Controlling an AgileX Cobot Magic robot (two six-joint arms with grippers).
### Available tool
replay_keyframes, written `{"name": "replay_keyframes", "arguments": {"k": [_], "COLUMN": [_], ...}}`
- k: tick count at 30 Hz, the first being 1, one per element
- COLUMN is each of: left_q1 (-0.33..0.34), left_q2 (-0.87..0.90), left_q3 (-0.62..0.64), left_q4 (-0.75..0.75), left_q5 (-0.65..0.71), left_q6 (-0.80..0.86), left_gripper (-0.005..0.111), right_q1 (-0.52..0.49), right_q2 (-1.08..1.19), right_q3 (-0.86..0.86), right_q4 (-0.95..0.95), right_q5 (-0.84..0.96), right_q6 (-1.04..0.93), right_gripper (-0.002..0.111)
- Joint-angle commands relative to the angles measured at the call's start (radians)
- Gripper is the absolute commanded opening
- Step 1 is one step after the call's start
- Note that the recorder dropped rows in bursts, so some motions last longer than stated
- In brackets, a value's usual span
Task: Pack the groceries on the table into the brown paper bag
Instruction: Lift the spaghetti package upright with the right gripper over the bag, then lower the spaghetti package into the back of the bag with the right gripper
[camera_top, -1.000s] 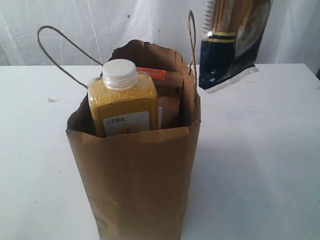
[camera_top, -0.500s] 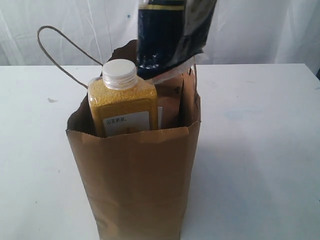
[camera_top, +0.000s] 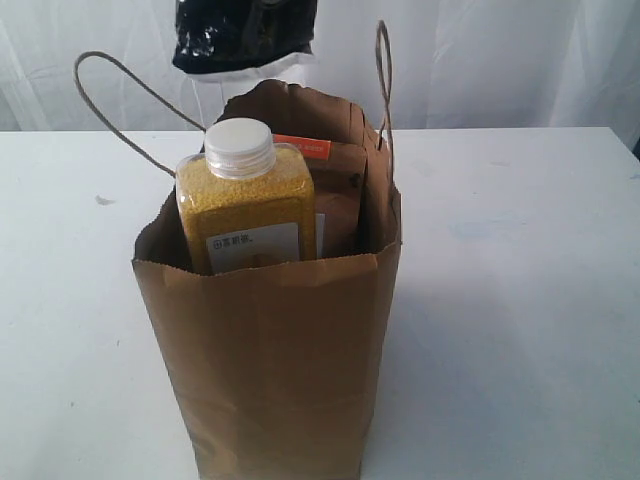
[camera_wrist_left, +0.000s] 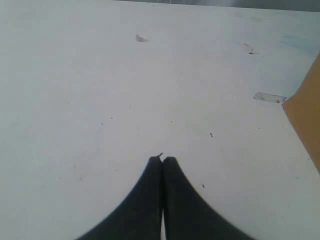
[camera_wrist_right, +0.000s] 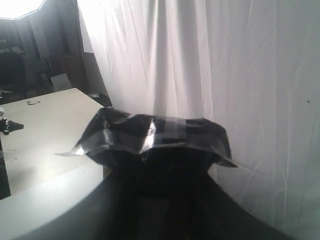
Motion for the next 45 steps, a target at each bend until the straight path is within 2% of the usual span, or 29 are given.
{"name": "replay_keyframes", "arguments": {"k": [1, 9, 17, 31, 40, 45], "left_q1": [0.001, 0.001, 0.001, 0.001, 0.001, 0.001], "left_q2": [-0.004, -0.004, -0.004, -0.004, -0.004, -0.004], "left_q3": [0.004, 0.004, 0.004, 0.004, 0.004, 0.004], "left_q4": [-0.006, -0.006, -0.006, -0.006, -0.006, -0.006], "left_q5": [0.0, 0.0, 0.0, 0.0, 0.0, 0.0], "left_q6": [-0.005, -0.005, -0.005, -0.005, -0.005, -0.005], "left_gripper": [0.0, 0.0, 0.0, 0.0, 0.0, 0.0], "right_q1": [0.0, 0.0, 0.004, 0.051, 0.051, 0.051], "right_q2": [0.05, 0.14, 0.166, 0.256, 0.298, 0.312], "right_q3": [-0.053, -0.055, -0.055, -0.055, -0.055, -0.055], "right_q4": [0.045, 0.027, -0.187, -0.193, -0.352, -0.363], "right_q5": [-0.108, -0.133, -0.125, -0.178, -0.124, -0.122], "right_q6": [-0.004, -0.003, 0.055, 0.053, 0.103, 0.108], "right_gripper": [0.0, 0.0, 0.0, 0.0, 0.0, 0.0]}}
